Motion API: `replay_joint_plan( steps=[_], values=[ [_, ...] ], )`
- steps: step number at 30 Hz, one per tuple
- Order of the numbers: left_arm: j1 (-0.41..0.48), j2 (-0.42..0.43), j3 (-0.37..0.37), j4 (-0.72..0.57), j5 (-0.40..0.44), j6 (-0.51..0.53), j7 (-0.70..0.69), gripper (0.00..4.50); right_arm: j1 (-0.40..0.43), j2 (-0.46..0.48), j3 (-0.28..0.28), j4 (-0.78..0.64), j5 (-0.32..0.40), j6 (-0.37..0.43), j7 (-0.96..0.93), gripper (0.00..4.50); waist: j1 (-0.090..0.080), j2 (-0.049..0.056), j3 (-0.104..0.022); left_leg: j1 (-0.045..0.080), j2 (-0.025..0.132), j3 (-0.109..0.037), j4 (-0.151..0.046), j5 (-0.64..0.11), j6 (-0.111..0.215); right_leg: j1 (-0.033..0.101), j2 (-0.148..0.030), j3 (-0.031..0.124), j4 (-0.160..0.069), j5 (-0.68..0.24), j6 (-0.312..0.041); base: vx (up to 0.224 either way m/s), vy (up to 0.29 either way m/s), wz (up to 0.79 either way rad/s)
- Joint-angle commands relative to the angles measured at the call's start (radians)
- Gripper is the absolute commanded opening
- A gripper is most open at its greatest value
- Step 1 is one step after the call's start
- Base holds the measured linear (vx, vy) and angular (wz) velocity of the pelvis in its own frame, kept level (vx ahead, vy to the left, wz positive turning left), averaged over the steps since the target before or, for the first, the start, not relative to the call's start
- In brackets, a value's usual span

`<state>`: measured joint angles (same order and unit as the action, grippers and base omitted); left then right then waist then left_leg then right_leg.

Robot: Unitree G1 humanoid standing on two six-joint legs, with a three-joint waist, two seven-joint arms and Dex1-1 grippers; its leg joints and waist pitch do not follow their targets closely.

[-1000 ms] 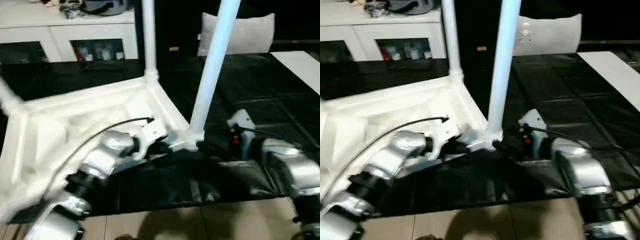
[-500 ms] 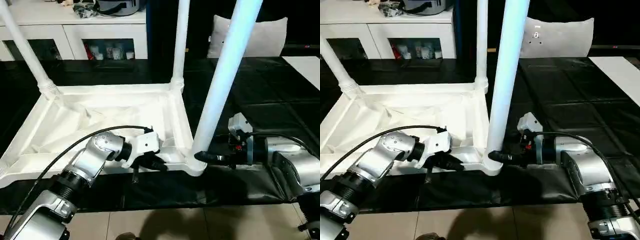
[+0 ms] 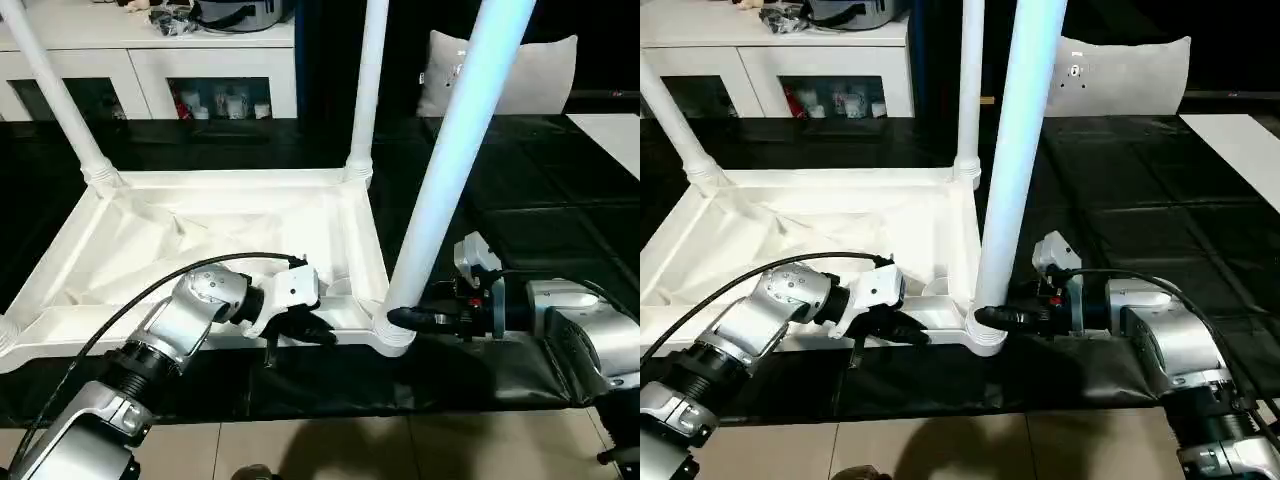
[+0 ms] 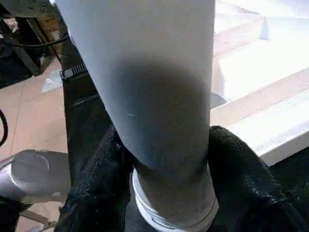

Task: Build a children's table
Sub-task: Rotate leg to tighten

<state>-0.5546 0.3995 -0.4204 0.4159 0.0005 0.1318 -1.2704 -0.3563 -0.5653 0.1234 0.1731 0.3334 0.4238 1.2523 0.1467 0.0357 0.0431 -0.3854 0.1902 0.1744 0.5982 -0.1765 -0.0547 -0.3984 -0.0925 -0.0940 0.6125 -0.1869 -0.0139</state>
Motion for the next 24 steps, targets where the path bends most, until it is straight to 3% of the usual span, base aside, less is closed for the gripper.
replay_joint_plan(
  steps=[1, 5, 6, 7, 8, 9, 11, 12, 13, 14, 16, 18, 24],
  values=[
    [-0.001, -0.019, -0.004, -0.024, -0.019, -0.003, -0.005, 0.0, 0.016, 0.008, 0.009, -0.029, 0.032, 0.026, 0.02, 2.0, -0.006, -0.01, -0.064, 0.018, 0.046, -0.011, -0.07, -0.192, 0.043, 0.048, -0.065, 0.052, -0.078, -0.228, -0.186, 0.0, 0.0, 0.0],
    [-0.003, -0.066, 0.034, -0.038, -0.031, 0.083, 0.087, 0.0, 0.036, 0.073, -0.017, -0.07, 0.029, 0.086, -0.135, 1.98, -0.007, -0.011, -0.064, 0.019, 0.046, -0.012, -0.072, -0.187, 0.036, 0.047, -0.065, 0.051, -0.076, -0.223, -0.19, 0.0, 0.0, 0.0],
    [-0.013, -0.091, 0.053, -0.029, -0.028, 0.115, 0.142, 0.0, 0.027, 0.101, -0.023, -0.055, -0.005, 0.086, -0.214, 1.98, -0.01, -0.002, -0.062, 0.017, 0.042, -0.015, -0.073, -0.21, 0.026, 0.049, -0.068, 0.05, -0.08, -0.265, -0.181, 0.0, 0.0, 0.0],
    [-0.013, -0.091, 0.053, -0.029, -0.028, 0.115, 0.142, 0.0, 0.027, 0.101, -0.023, -0.055, -0.005, 0.086, -0.214, 1.98, -0.014, -0.005, -0.06, 0.018, 0.042, -0.012, -0.074, -0.221, 0.02, 0.047, -0.066, 0.05, -0.085, -0.284, -0.171, 0.0, 0.0, 0.0],
    [-0.035, -0.146, 0.089, -0.003, -0.016, 0.166, 0.262, 0.0, 0.002, 0.163, -0.044, -0.011, -0.064, 0.093, -0.375, 1.98, -0.02, -0.006, -0.058, 0.021, 0.04, -0.014, -0.076, -0.246, 0.0, 0.043, -0.065, 0.049, -0.089, -0.342, -0.156, 0.0, 0.0, 0.0],
    [-0.046, -0.174, 0.107, 0.013, -0.008, 0.187, 0.324, 0.0, -0.009, 0.193, -0.052, 0.01, -0.091, 0.093, -0.449, 1.98, -0.022, 0.0, -0.057, 0.021, 0.038, -0.016, -0.077, -0.259, -0.009, 0.043, -0.065, 0.047, -0.093, -0.365, -0.15, 0.0, 0.0, 0.0],
    [-0.06, -0.213, 0.126, 0.03, -0.003, 0.226, 0.399, 0.0, -0.03, 0.242, -0.077, 0.043, -0.12, 0.112, -0.568, 1.98, -0.04, -0.005, -0.057, 0.021, 0.036, -0.019, -0.08, -0.284, -0.028, 0.044, -0.065, 0.044, -0.097, -0.393, -0.136, 0.0, 0.0, 0.0],
    [-0.067, -0.238, 0.138, 0.036, 0.001, 0.255, 0.441, 0.0, -0.042, 0.275, -0.097, 0.057, -0.132, 0.136, -0.646, 1.96, -0.051, -0.006, -0.06, 0.017, 0.034, -0.021, -0.08, -0.28, -0.024, 0.048, -0.064, 0.044, -0.098, -0.377, -0.128, 0.0, 0.0, 0.0],
    [-0.07, -0.249, 0.143, 0.039, 0.002, 0.262, 0.46, 0.0, -0.047, 0.288, -0.104, 0.063, -0.134, 0.146, -0.672, 1.96, -0.051, -0.006, -0.06, 0.017, 0.034, -0.021, -0.08, -0.28, -0.024, 0.048, -0.064, 0.044, -0.098, -0.377, -0.128, 0.0, 0.0, 0.0],
    [-0.083, -0.287, 0.162, 0.053, 0.008, 0.28, 0.527, 0.0, -0.067, 0.332, -0.125, 0.087, -0.144, 0.156, -0.759, 1.96, -0.063, 0.0, -0.062, 0.013, 0.033, -0.02, -0.078, -0.258, -0.016, 0.048, -0.061, 0.046, -0.096, -0.317, -0.139, 0.0, 0.0, 0.0],
    [-0.088, -0.304, 0.168, 0.059, 0.01, 0.283, 0.556, 0.0, -0.076, 0.351, -0.134, 0.1, -0.143, 0.143, -0.789, 1.96, -0.064, -0.003, -0.066, 0.012, 0.029, -0.019, -0.074, -0.232, -0.011, 0.05, -0.06, 0.045, -0.094, -0.279, -0.147, 0.0, 0.0, 0.0],
    [-0.09, -0.33, 0.163, 0.053, 0.023, 0.283, 0.585, 0.0, -0.084, 0.386, -0.147, 0.114, -0.15, 0.097, -0.831, 2.63, -0.063, -0.003, -0.067, 0.01, 0.028, -0.014, -0.069, -0.194, 0.021, 0.051, -0.06, 0.047, -0.092, -0.229, -0.157, 0.0, 0.0, 0.0],
    [-0.079, -0.306, 0.144, 0.041, 0.035, 0.259, 0.559, 0.0, -0.069, 0.381, -0.146, 0.085, -0.132, 0.079, -0.785, 3.11, -0.062, 0.001, -0.067, 0.01, 0.033, -0.014, -0.071, -0.175, 0.038, 0.054, -0.057, 0.047, -0.083, -0.166, -0.178, 0.0, 0.0, 0.0]
  ],
)
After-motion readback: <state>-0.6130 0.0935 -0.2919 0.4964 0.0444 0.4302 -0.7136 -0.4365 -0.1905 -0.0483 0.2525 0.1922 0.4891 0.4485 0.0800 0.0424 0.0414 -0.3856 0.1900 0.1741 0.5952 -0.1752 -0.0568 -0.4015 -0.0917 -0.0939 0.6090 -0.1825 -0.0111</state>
